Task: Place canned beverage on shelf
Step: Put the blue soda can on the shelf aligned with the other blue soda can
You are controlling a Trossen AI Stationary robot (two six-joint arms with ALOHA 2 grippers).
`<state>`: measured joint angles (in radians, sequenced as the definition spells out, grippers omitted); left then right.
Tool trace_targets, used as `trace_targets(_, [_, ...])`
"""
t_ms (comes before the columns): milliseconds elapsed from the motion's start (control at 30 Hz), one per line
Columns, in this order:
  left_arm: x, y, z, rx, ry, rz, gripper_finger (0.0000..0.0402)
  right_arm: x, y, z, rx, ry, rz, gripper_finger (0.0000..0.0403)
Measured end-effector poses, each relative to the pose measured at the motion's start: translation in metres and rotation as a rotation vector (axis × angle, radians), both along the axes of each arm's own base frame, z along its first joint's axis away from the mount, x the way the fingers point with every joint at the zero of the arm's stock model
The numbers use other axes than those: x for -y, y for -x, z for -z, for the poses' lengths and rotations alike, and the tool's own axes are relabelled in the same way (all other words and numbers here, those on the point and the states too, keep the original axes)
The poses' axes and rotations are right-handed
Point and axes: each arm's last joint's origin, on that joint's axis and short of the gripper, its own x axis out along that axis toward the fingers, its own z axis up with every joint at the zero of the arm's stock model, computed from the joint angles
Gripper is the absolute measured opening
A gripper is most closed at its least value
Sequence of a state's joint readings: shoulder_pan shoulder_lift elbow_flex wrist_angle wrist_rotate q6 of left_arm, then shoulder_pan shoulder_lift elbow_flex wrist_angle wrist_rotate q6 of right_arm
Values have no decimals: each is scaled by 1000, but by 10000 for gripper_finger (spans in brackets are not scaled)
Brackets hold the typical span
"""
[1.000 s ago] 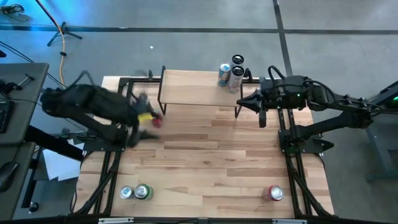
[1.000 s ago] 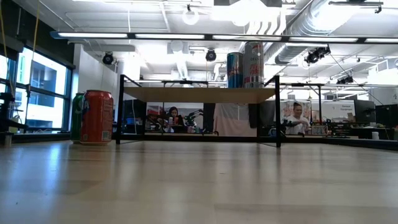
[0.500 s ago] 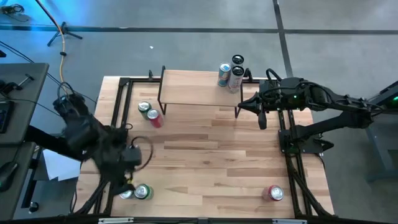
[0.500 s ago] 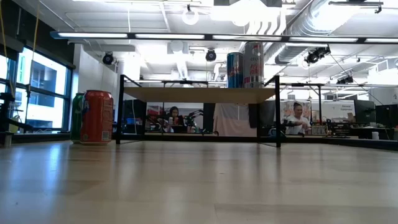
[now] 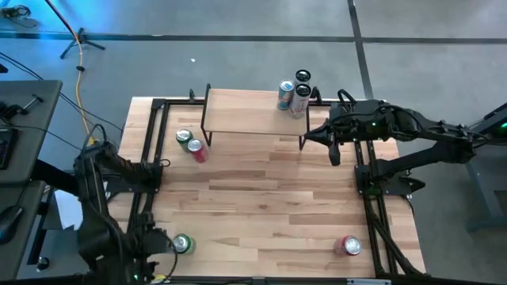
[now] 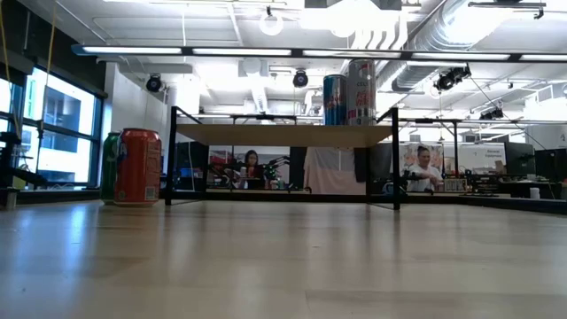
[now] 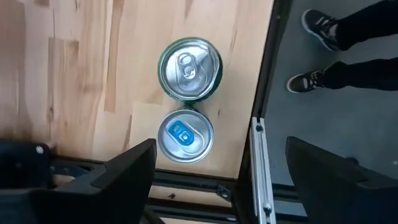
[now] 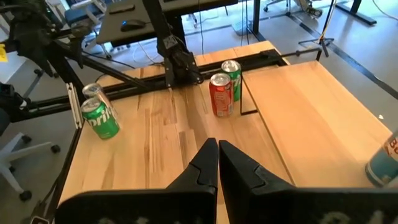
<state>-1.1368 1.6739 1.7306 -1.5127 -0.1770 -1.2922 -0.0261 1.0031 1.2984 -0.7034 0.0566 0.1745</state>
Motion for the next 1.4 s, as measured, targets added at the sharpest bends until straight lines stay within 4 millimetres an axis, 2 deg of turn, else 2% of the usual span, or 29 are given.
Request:
trace_targets(100, [6,-1,7,-24,-14,-22,314,0,1,2,-18,-1,0,0])
trace_targets(233, [3,-1,9,-8,-56,-56,314,0,1,2,-23,-1,0,0])
trace_targets(367, [-6,4,18,-18,-77,-59,314,0,1,2,-23,-1,0,0])
trace_targets(567, [-22,13,34,-6,37,-31,314,0,1,2,-27,-1,0,0])
trace_targets(733, [-36,19,49,-23,2,-32,314,0,2,4,-41,-1,0,0])
trace_targets(933, [-27,16,64,11,92,-11,314,0,2,5,-56,-2,1,0])
trace_targets(1100, [-28,17,79,-29,37,6,314,0,3,6,-65,-3,1,0])
trace_targets(1400, [-29,17,87,-30,33,-25,314,0,3,6,-65,-2,1,0])
